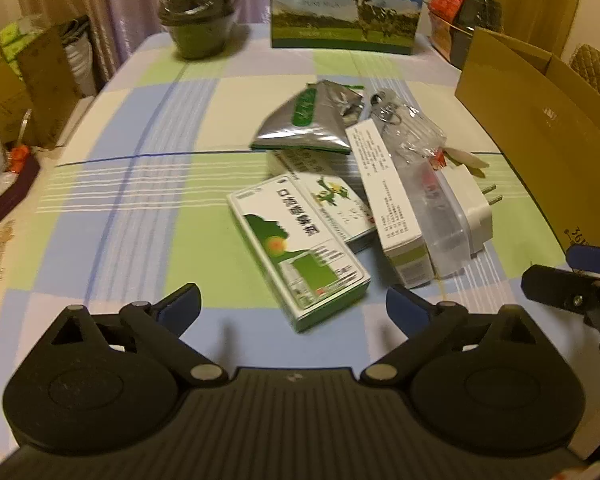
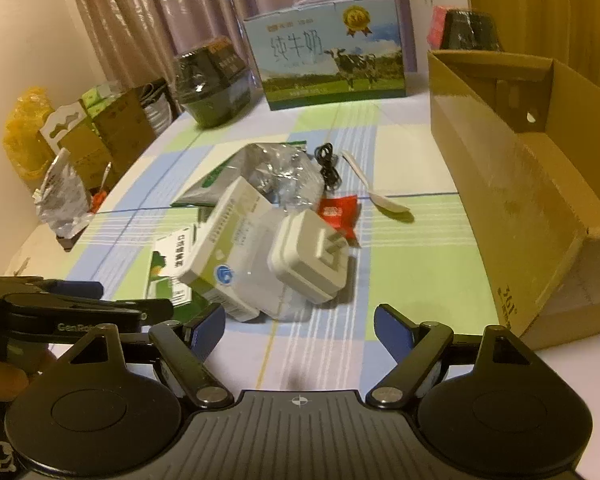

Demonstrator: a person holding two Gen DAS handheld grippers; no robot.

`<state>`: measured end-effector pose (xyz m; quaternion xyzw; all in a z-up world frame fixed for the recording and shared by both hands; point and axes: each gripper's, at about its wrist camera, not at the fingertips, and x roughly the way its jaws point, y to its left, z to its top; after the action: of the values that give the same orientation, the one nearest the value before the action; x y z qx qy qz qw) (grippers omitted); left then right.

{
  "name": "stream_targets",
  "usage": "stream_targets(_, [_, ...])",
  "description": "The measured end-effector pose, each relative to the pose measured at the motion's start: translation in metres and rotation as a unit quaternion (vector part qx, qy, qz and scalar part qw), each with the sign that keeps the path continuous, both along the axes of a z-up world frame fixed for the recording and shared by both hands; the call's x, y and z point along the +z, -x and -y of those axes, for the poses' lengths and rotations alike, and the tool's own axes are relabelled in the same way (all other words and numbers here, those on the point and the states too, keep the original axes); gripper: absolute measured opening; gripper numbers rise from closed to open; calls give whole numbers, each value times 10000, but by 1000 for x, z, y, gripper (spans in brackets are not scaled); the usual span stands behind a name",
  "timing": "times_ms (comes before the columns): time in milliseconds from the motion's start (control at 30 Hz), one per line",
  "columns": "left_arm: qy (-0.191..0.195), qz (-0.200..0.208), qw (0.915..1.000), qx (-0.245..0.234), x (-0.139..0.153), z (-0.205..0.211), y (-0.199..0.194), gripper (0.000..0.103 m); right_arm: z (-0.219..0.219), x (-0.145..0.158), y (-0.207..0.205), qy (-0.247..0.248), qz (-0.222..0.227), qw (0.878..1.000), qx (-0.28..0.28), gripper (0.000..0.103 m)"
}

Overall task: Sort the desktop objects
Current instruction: 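Grasp the white power adapter with the right tool while the left tool grasps the green spray box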

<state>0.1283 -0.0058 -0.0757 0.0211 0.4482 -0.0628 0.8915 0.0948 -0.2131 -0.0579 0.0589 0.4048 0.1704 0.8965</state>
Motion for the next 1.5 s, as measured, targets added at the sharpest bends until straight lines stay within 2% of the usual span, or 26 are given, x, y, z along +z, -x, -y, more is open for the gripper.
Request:
stream_targets(400, [102,-90,9999,-37,-29,3,-26,80,7,-15,-15,41,-175,9997,-153,80])
stream_targets(467, [109,-105,9999,10,-27,-1,-26,67,5,-16,-17,9,-185,9997,-144,80])
stream_targets(533, [15,-138,9999,56,-26,-4,-24,59,3,-17,-20,-56,-195,9997,-117,80])
stream_targets(733, [-200,-134,9996,138,-22,-15,-22,59,-2,-21,-38,-346,-243,9988,-261,80])
stream_targets(933, [-313,-17,9995,101,-19,-17,-28,67,5,-29,-64,-708,-370,9959,-415,80])
stream_targets(1133, [-304,-7,9995,113,-21,-21,-35,69,10,-40,-83,-984,-502,9928,-473,77])
stream_targets(1233, [-284,-35,9996,78,-24,-22,-38,69,12,-44,-88,-1093,-594,9910,-487,69])
stream_targets(1267, [-279,-35,9996,71,-25,-22,-39,69,13,-45,-89,-1141,-643,9901,-499,62])
stream_targets(1300, [-276,-38,9996,61,-25,-22,-40,69,13,-45,-90,-1159,-655,9898,-516,61])
stream_targets(1400, [-271,-46,9996,46,-28,-22,-41,69,10,-42,-85,-865,-569,9935,-463,60])
stream_targets(1500, [-282,-53,9996,46,-29,-22,-43,69,1,-34,-71,-123,-339,9991,-231,60])
